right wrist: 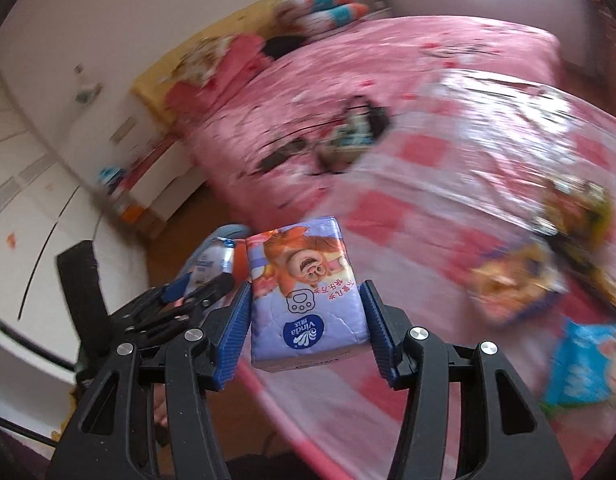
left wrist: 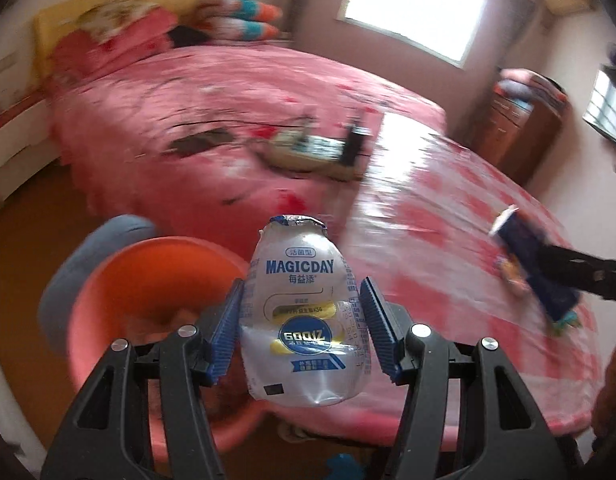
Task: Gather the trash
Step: 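Carry the bottle and tissue pack to the orange bucket and open the left tool, then swing both tools back toward the remaining snacks on the table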
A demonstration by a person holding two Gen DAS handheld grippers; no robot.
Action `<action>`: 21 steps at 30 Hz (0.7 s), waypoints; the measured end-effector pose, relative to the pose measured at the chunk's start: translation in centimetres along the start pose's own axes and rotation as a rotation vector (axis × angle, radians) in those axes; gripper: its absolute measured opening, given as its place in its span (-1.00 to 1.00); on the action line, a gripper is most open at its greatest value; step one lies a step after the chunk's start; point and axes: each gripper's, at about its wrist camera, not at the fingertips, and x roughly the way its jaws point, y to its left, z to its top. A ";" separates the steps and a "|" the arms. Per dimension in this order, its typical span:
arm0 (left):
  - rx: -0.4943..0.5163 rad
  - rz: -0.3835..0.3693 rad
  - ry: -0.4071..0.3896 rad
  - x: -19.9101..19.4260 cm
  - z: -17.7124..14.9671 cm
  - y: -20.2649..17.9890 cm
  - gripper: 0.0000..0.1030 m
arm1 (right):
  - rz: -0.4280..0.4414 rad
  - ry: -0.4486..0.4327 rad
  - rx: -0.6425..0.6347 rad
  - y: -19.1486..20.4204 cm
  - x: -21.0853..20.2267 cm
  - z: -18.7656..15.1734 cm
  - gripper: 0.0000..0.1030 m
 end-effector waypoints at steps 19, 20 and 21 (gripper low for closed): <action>-0.278 0.211 0.078 1.9 -2.7 13.2 0.44 | 0.104 0.068 -0.056 7.9 9.7 2.4 0.51; -0.276 0.215 0.076 1.8 -2.8 13.3 0.44 | 0.088 0.053 -0.050 7.5 9.2 2.2 0.54; -0.274 0.219 0.072 1.8 -2.7 13.4 0.44 | 0.071 0.033 -0.046 7.1 8.7 2.1 0.62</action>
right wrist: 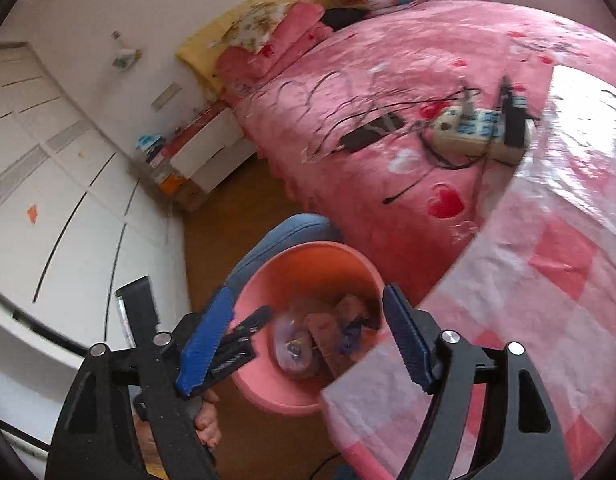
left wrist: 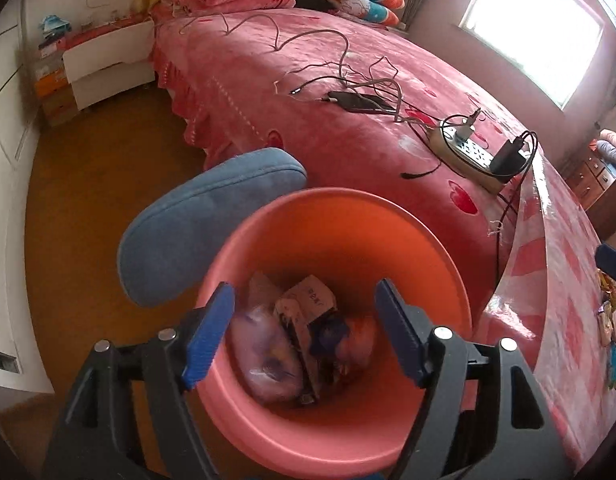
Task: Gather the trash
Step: 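Swing both tools back toward the remaining snacks on the table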
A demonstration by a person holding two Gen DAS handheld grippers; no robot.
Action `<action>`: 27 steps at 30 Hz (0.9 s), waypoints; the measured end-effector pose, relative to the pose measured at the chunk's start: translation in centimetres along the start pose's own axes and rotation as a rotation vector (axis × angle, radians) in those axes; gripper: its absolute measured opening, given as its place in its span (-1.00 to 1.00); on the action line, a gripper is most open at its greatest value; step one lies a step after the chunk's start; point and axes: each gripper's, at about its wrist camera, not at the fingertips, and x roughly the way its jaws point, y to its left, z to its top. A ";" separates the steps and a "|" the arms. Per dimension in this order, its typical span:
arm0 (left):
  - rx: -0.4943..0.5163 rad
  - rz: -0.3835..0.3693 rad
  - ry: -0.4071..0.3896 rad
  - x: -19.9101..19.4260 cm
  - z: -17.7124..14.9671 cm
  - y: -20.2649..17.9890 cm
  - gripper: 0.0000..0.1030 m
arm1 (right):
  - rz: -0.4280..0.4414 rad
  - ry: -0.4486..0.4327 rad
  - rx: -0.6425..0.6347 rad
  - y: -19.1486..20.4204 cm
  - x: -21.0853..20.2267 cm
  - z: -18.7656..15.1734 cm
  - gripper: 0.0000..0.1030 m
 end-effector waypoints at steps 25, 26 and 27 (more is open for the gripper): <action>0.149 -0.106 -0.115 -3.9 -0.9 -5.9 0.62 | -0.211 -0.202 -0.022 -4.2 -7.9 -5.7 0.78; 0.156 -0.110 -0.114 -4.0 -0.9 -6.3 0.62 | -0.218 -0.211 -0.022 -4.4 -8.2 -5.8 0.78; 0.165 -0.112 -0.114 -4.1 -1.0 -6.6 0.63 | -0.223 -0.218 -0.022 -4.5 -8.5 -5.9 0.78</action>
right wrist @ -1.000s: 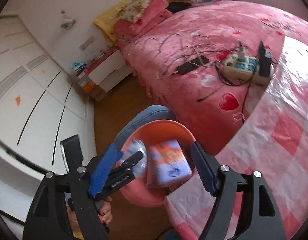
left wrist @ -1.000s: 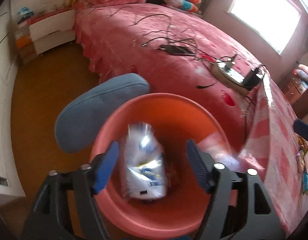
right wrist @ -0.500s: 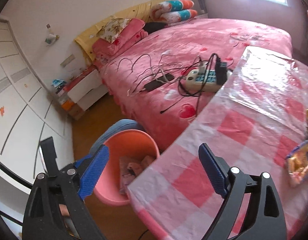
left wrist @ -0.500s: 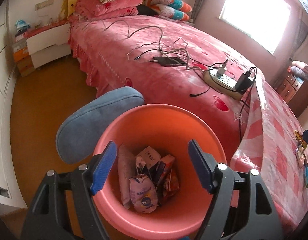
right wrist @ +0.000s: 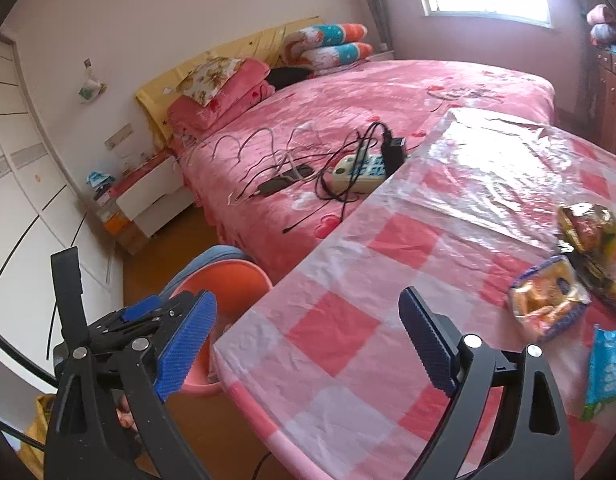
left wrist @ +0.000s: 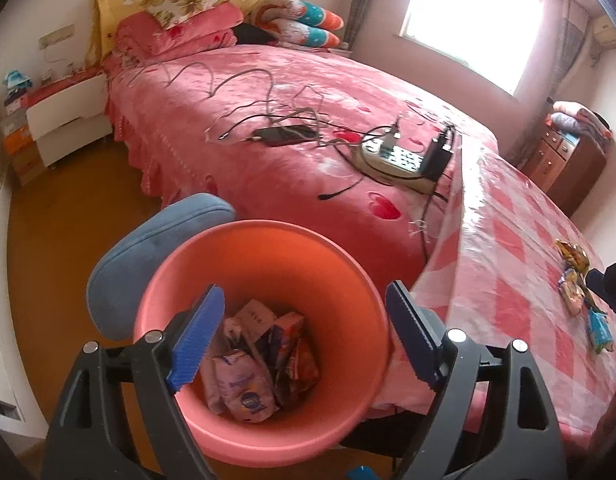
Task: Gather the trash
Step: 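Swing both tools back toward the remaining snacks on the table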
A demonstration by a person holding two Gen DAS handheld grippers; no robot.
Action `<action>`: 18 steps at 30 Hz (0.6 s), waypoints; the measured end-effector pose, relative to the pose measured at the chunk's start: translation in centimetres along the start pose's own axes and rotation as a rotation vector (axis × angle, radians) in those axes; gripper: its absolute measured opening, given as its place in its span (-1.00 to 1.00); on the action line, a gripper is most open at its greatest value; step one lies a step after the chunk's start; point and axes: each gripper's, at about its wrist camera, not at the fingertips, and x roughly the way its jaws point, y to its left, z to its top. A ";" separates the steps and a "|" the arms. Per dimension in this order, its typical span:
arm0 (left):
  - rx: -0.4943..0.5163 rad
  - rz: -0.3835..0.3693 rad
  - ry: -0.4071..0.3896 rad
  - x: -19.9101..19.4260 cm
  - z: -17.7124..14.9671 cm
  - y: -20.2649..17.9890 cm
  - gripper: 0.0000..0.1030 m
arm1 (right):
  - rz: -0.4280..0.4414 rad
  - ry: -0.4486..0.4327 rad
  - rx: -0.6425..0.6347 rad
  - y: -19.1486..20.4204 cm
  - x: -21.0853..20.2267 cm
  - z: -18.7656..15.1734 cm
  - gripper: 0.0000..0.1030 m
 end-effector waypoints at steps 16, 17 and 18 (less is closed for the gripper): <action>0.103 -0.083 0.025 -1.3 0.0 -6.0 0.64 | -0.069 -0.078 0.007 -3.3 -3.3 -1.6 0.78; 0.109 -0.086 0.025 -1.4 -0.1 -6.4 0.64 | -0.071 -0.080 0.008 -3.5 -3.4 -1.7 0.78; 0.114 -0.088 0.025 -1.4 -0.1 -6.8 0.64 | -0.072 -0.082 0.009 -3.8 -3.5 -1.8 0.78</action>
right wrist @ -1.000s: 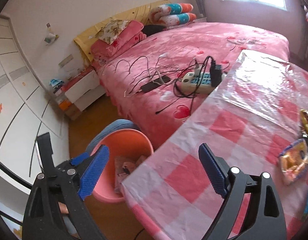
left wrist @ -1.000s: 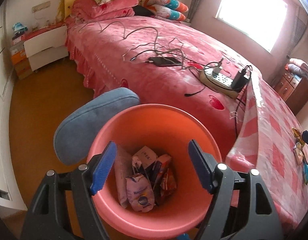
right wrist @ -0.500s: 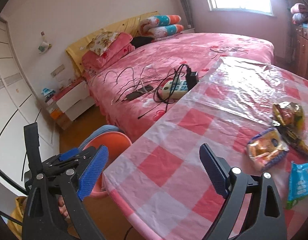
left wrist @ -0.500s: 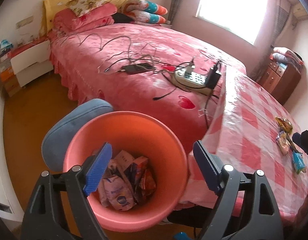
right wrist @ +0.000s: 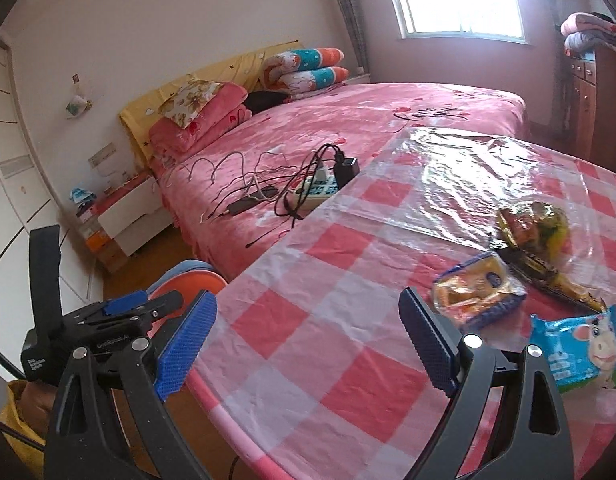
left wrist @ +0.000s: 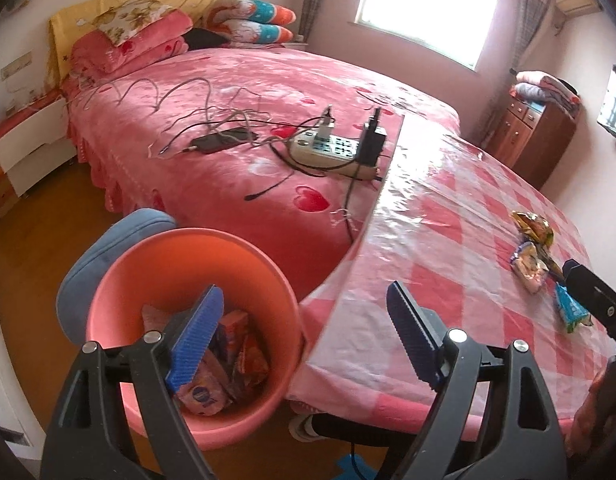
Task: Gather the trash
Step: 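Swing both tools back toward the remaining snacks on the table, then grasp the yellow snack bag with the left tool while the right tool grasps the blue cow-print pack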
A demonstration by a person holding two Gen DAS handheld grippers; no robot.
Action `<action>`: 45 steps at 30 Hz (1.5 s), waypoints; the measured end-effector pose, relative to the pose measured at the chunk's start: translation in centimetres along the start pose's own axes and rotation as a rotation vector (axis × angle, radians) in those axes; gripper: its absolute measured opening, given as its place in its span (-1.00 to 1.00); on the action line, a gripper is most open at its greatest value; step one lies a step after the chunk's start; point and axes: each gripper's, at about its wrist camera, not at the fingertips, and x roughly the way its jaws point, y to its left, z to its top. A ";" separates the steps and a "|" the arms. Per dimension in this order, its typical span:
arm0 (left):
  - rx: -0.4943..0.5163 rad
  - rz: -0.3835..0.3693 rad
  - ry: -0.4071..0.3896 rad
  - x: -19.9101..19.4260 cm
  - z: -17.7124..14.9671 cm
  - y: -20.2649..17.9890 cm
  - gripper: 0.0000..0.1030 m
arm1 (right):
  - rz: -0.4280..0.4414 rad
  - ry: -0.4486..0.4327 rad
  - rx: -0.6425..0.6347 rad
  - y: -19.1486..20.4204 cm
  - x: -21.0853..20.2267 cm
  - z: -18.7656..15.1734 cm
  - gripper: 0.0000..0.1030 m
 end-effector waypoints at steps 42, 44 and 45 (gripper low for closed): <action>0.322 -0.167 0.001 1.3 2.6 -17.7 0.64 | 0.030 -0.060 0.487 -14.4 -8.3 -5.5 0.78; 0.369 -0.207 -0.002 1.6 3.2 -19.5 0.64 | 0.049 -0.054 0.533 -15.0 -8.6 -6.3 0.78; 0.397 -0.223 -0.005 1.8 3.5 -20.5 0.64 | 0.054 -0.053 0.545 -15.3 -8.7 -6.6 0.78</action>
